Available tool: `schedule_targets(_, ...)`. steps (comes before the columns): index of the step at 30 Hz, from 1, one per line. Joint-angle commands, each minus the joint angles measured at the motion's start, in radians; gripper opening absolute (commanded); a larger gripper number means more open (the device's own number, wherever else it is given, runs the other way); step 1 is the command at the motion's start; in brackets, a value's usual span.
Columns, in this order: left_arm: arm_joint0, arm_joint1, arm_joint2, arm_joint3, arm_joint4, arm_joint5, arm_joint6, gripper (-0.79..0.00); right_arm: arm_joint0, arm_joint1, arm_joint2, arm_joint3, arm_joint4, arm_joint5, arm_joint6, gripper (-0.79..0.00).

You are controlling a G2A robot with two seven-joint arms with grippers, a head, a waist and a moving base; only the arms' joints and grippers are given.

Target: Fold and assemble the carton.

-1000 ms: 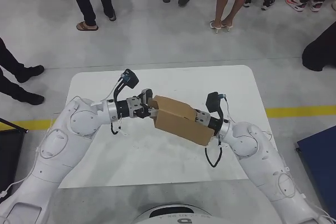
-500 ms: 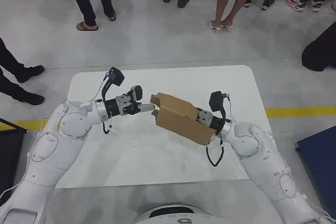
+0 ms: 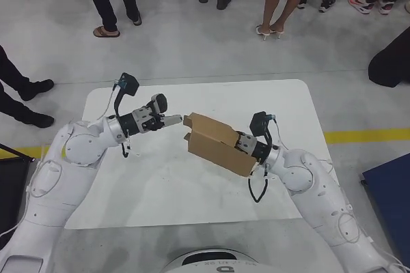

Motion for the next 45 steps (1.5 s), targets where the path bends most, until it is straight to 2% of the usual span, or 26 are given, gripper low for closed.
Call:
schedule_targets(1,-0.047,-0.009,0.045,0.019,0.02,0.029,-0.022,0.0,0.0,0.0,-0.002,-0.002,-0.011,0.008,-0.003,-0.785)
schedule_targets(4,-0.094,-0.022,0.096,0.046,0.052,0.067,-0.032,0.0,-0.004,0.0,-0.002,-0.007,-0.023,0.016,-0.013,-0.785)
schedule_targets(8,-0.115,-0.032,0.126,0.083,0.058,0.073,-0.023,0.0,-0.016,0.002,0.012,-0.008,-0.026,0.019,-0.027,-0.785)
schedule_targets(10,-0.118,-0.033,0.129,0.091,0.06,0.071,-0.022,-0.046,-0.021,0.004,0.019,-0.007,-0.024,0.02,-0.031,-0.785)
schedule_targets(16,-0.104,-0.033,0.125,0.093,0.073,0.074,-0.016,-0.102,-0.017,0.004,0.027,0.0,-0.008,0.019,-0.039,-0.785)
schedule_targets(30,-0.12,-0.045,0.161,0.061,0.092,0.081,-0.031,-0.095,0.027,-0.004,-0.006,0.022,-0.015,0.037,-0.033,-0.785)
schedule_targets(37,-0.143,-0.056,0.188,0.067,0.104,0.087,-0.028,-0.068,0.033,-0.005,-0.007,0.036,-0.013,0.041,-0.037,-0.785)
schedule_targets(40,-0.141,-0.054,0.174,0.077,0.101,0.081,-0.023,-0.052,0.028,-0.003,0.002,0.038,-0.009,0.037,-0.047,-0.785)
schedule_targets(41,-0.136,-0.053,0.164,0.08,0.098,0.079,-0.019,-0.022,0.026,-0.003,0.006,0.038,-0.008,0.035,-0.05,-0.785)
schedule_targets(45,-0.099,-0.04,0.101,0.081,0.067,0.06,-0.001,0.0,0.02,-0.001,0.014,0.036,-0.006,0.029,-0.053,-0.785)
